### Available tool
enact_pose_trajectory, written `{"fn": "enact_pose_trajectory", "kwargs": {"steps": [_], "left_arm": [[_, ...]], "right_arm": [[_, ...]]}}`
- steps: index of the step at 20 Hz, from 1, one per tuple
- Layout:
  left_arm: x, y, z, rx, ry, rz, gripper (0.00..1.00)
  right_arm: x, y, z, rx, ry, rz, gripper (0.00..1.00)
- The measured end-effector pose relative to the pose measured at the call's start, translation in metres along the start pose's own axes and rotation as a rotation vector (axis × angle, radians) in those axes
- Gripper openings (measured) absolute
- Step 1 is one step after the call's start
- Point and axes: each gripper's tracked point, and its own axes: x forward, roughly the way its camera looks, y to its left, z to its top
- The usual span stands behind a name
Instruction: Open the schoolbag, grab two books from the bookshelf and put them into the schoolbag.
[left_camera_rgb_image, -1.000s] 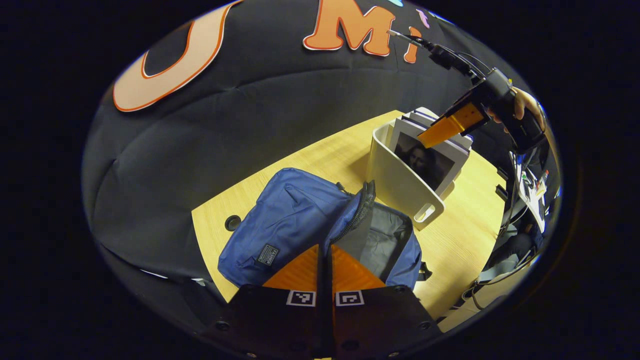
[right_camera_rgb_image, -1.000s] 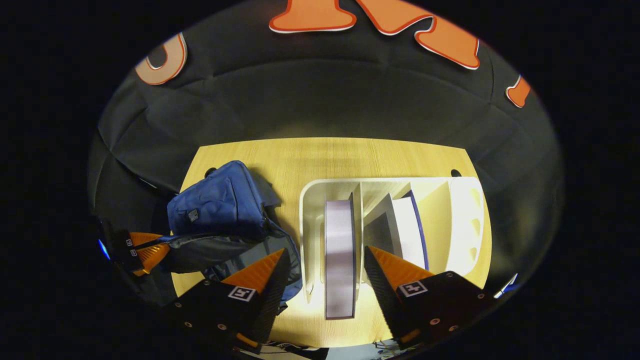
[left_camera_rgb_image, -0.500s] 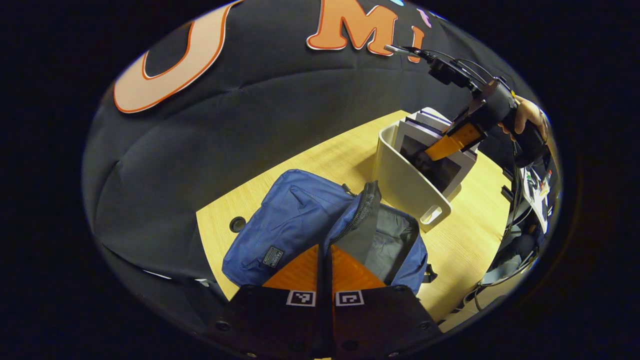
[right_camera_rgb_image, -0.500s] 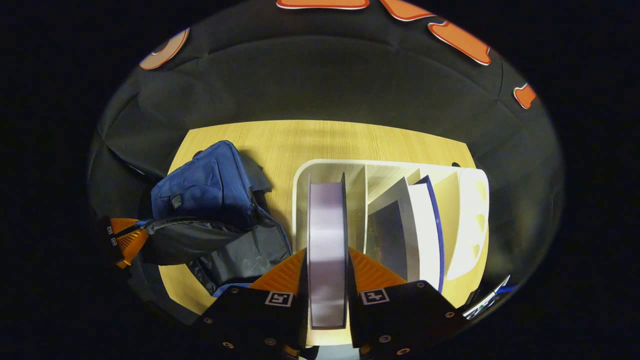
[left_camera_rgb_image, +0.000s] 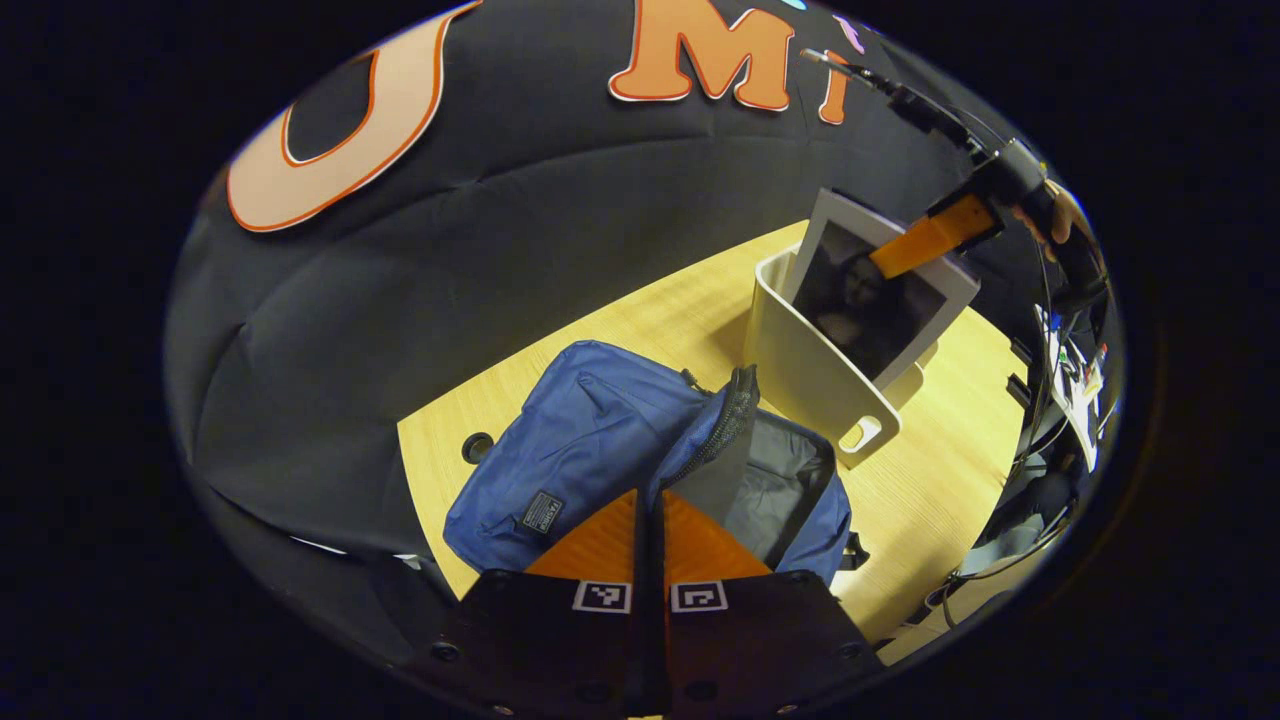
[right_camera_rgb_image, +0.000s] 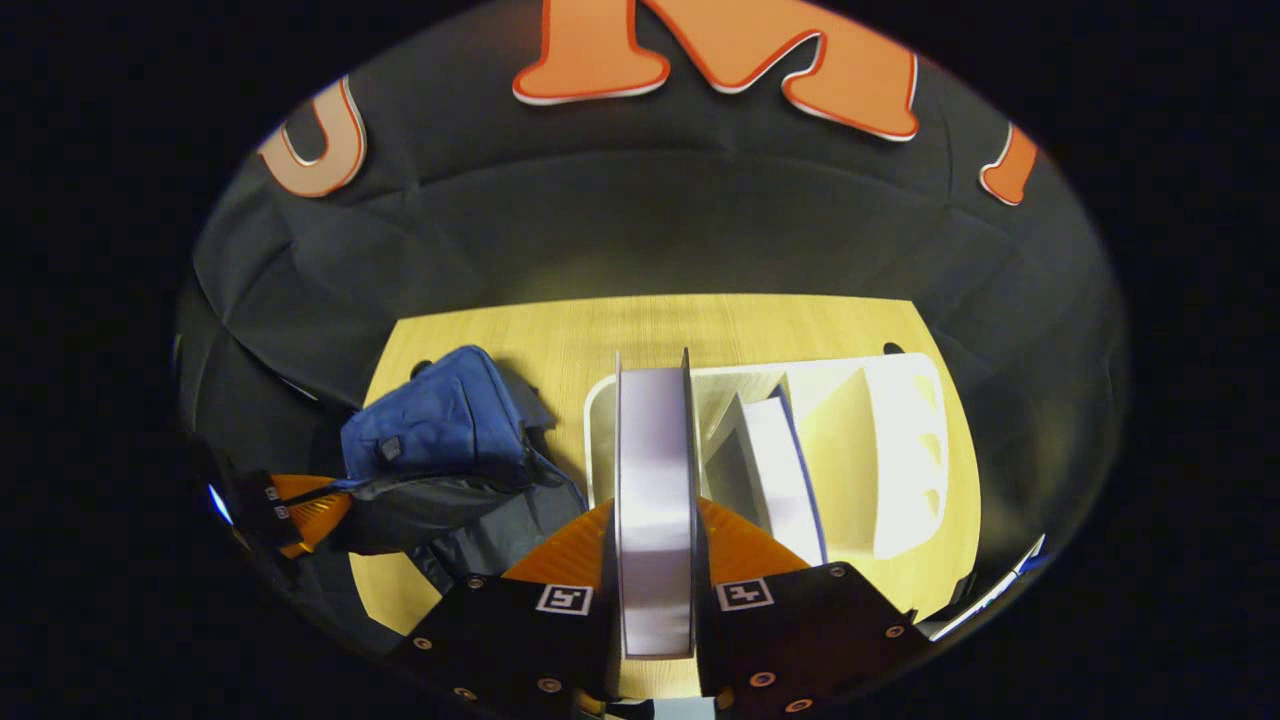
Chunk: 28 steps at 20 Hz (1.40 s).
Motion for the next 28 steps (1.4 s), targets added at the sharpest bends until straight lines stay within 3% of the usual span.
{"fn": "enact_pose_trajectory", "kwargs": {"steps": [1, 2, 6, 11, 14, 20, 28], "left_arm": [[0.0, -0.001, 0.001, -0.006, -0.001, 0.003, 0.08], [-0.001, -0.004, 0.001, -0.005, -0.003, -0.002, 0.0], [-0.002, -0.005, 0.002, 0.005, -0.007, -0.001, 0.0], [-0.008, 0.002, 0.01, 0.032, -0.046, 0.033, 0.01], [-0.011, 0.001, 0.019, 0.059, -0.075, 0.043, 0.01], [-0.023, -0.006, 0.032, 0.118, -0.106, 0.042, 0.0], [-0.035, -0.025, 0.042, 0.169, -0.14, 0.005, 0.0]], "right_arm": [[-0.015, -0.003, 0.006, 0.003, -0.04, -0.011, 0.3], [-0.032, -0.004, 0.013, 0.014, -0.088, -0.015, 0.3], [-0.102, -0.004, 0.021, 0.045, -0.246, 0.004, 0.3], [-0.153, 0.011, -0.004, 0.199, -0.368, 0.167, 0.3], [-0.135, 0.03, -0.034, 0.325, -0.348, 0.273, 0.3], [-0.069, 0.053, -0.107, 0.584, -0.282, 0.4, 0.29], [0.003, 0.082, -0.151, 0.778, -0.283, 0.472, 0.29]]}}
